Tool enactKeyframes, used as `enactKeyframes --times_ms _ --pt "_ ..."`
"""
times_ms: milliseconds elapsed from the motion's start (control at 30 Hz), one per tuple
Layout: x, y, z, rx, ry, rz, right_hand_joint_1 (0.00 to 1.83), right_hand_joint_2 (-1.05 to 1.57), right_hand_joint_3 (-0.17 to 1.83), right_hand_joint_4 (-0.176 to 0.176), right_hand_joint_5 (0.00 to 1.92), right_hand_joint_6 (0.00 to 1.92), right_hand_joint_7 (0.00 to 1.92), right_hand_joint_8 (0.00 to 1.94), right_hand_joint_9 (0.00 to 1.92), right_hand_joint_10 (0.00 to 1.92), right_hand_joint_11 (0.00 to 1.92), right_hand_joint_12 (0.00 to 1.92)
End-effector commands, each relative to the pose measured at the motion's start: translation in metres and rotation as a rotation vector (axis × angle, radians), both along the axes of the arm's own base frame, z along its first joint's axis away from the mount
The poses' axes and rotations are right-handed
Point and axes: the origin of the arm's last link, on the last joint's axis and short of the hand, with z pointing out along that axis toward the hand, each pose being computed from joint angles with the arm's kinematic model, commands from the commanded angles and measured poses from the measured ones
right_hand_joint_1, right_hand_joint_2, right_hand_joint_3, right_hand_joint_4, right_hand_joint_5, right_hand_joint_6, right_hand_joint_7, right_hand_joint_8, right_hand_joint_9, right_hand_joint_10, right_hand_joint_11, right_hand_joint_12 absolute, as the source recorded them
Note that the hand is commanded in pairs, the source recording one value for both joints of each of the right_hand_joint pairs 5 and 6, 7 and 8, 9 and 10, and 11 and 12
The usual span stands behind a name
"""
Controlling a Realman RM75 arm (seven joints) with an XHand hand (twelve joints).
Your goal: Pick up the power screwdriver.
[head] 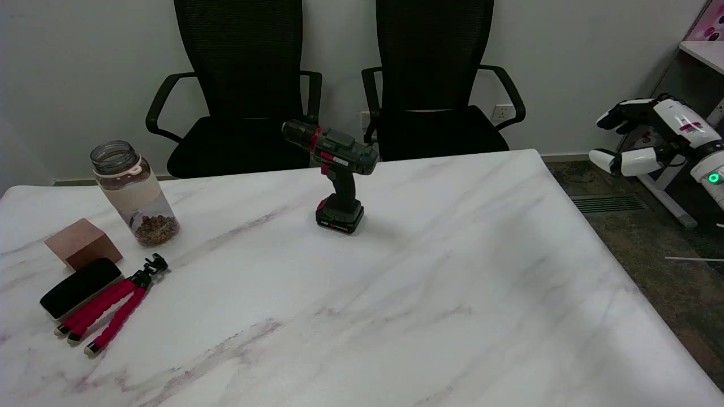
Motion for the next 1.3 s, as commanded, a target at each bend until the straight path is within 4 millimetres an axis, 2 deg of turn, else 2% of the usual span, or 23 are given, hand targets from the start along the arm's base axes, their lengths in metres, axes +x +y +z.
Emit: enactKeyframes --times_ms 33,367,567,733,1133,1300 --pt "-0.014 -0.001 -0.018 0.062 0.21 -0.1 0.93 0.49 0.85 -0.176 0.75 0.75 0.75 0.75 0.55 0.55 0.71 0.71" --pt "-0.02 -0.011 -0.034 0.096 0.244 -0.143 0.93 0.49 0.86 -0.176 0.76 0.76 0.76 0.76 0.56 0.56 0.72 0.72" --pt "-0.031 -0.017 -0.049 0.13 0.239 -0.196 0.92 0.49 0.87 -0.176 0.77 0.77 0.77 0.77 0.57 0.57 0.73 0.73" --pt "-0.043 -0.021 -0.072 0.169 0.181 -0.19 0.92 0.49 0.88 -0.176 0.77 0.77 0.77 0.77 0.57 0.57 0.72 0.72" --pt "-0.053 -0.039 -0.127 0.243 0.021 -0.16 0.92 0.48 0.88 -0.176 0.77 0.77 0.77 0.77 0.56 0.56 0.7 0.7" --pt "-0.058 -0.042 -0.154 0.262 -0.102 -0.116 0.92 0.49 0.88 -0.176 0.77 0.77 0.77 0.77 0.56 0.56 0.7 0.7"
